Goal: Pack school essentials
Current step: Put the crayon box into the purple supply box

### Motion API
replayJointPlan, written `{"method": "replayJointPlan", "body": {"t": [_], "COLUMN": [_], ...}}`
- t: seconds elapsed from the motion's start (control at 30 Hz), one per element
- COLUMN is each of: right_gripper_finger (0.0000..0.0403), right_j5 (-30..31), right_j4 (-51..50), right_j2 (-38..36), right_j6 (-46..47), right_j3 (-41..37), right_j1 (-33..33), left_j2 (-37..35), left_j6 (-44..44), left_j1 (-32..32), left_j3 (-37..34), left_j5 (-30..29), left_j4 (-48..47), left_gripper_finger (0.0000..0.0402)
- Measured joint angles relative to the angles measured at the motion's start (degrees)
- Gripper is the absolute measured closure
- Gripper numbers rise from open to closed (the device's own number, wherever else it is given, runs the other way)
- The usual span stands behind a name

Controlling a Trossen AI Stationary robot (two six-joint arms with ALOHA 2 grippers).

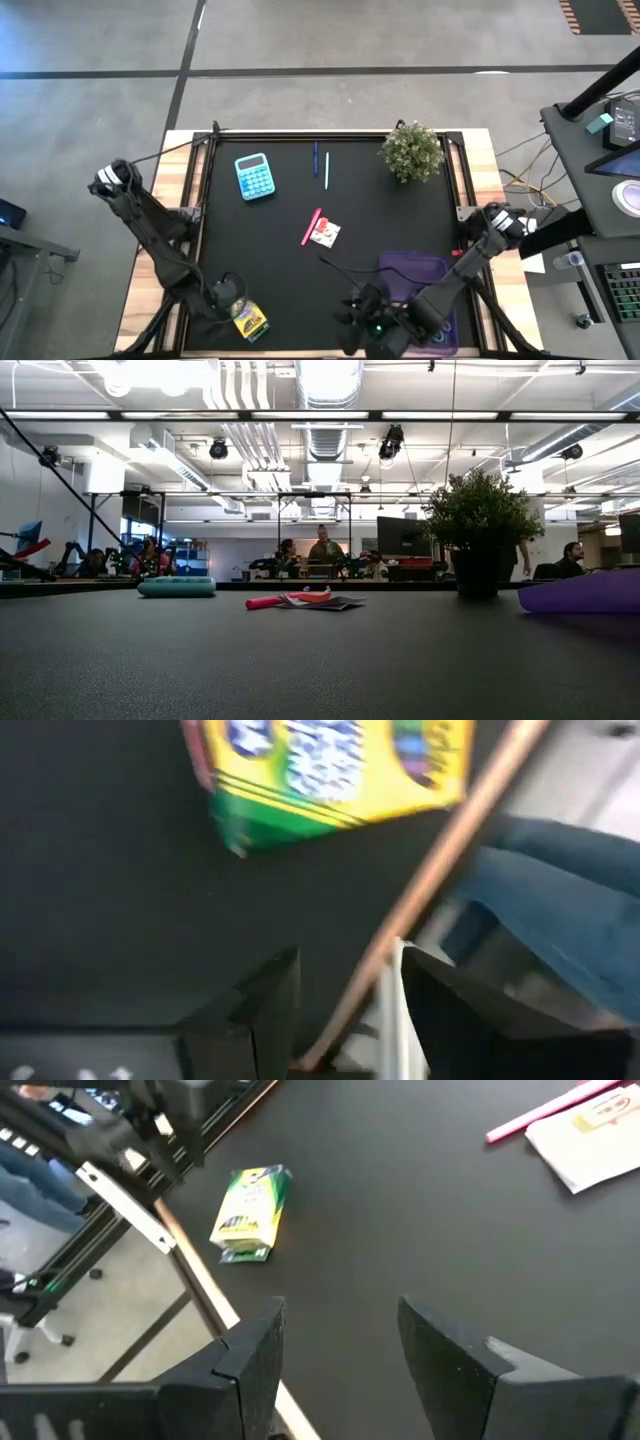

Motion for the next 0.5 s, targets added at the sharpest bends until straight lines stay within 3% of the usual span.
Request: {"method": "replayJointPlan", "body": {"t": [0.27, 0.5], "right_gripper_finger": [0.0218, 0.0218], "right_j5": [-0.1, -1.6], "right_j4": [0.1, 0.0], "right_j2": [0.0, 0.0], "right_j6": [0.4, 0.4], "right_j3": [-0.1, -0.1], "right_j1": [-3.4, -4.2], "left_j2": [10.1, 13.7], "left_j6": [-0.3, -0.3], "left_j1": [0.0, 1.9], "left_j3": [0.4, 3.5], "left_j5": [-2.4, -8.5], "left_j4": [-0.9, -1.7], "left_gripper_finger": [0.0242, 0.0242]}}
